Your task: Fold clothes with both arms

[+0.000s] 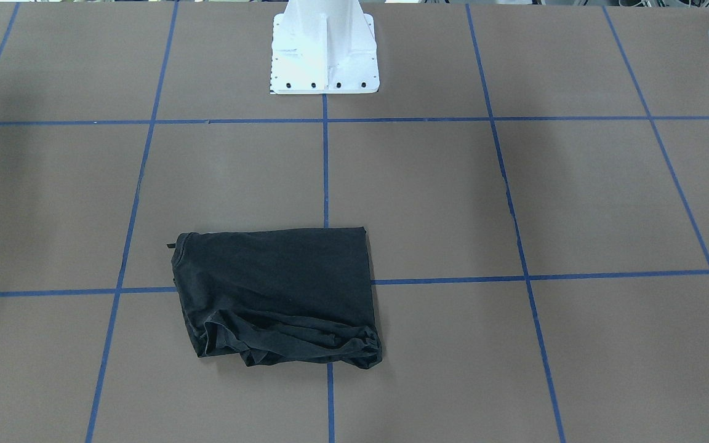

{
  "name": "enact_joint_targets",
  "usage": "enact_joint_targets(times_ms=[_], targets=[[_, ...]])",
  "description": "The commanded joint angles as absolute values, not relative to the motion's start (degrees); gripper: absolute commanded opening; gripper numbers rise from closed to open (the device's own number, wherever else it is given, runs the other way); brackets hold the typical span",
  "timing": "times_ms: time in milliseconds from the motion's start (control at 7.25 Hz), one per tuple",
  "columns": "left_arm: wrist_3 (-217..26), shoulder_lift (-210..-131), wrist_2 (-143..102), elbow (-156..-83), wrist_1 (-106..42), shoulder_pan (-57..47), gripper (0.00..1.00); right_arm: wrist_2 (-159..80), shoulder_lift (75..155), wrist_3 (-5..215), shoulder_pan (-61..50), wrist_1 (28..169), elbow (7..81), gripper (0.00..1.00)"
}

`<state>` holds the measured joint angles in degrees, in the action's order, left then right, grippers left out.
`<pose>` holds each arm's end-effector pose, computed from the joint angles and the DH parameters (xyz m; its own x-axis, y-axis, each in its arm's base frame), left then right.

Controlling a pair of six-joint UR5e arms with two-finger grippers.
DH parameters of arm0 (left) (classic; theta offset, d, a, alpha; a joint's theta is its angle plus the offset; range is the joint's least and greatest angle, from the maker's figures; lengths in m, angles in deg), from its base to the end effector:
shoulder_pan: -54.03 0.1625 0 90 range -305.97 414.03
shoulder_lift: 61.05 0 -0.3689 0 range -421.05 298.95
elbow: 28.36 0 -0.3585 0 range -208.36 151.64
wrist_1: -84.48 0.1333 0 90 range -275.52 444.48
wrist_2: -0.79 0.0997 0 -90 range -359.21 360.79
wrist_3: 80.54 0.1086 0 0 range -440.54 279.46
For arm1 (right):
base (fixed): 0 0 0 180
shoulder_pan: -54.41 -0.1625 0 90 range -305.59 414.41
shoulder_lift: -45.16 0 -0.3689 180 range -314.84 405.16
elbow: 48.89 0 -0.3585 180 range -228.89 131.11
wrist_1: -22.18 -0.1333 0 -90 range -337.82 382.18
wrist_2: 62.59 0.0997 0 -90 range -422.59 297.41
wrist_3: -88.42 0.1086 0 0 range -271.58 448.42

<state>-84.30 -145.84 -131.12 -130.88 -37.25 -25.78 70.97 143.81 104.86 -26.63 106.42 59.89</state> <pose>0.0199 -0.4541 0.4842 0.6656 0.4944 -0.5590 -0.0940 0.7986 0.5945 -0.0069 -0.4189 0.5125 0.7008 -0.0181 0.7132 -0.0506 0.9959 0.0750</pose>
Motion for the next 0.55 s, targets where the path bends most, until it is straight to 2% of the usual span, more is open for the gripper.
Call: enact_joint_targets(times_ms=[0,414], targets=[[-85.6,-143.4,-133.2,-132.5,-33.7,-26.7,1.00,71.9,146.0,102.9,-27.4,106.6,61.1,1.00],[-86.8,-145.2,-130.3,-131.4,-33.7,-26.8,1.00,71.6,146.5,91.1,-27.7,111.2,63.9,1.00]])
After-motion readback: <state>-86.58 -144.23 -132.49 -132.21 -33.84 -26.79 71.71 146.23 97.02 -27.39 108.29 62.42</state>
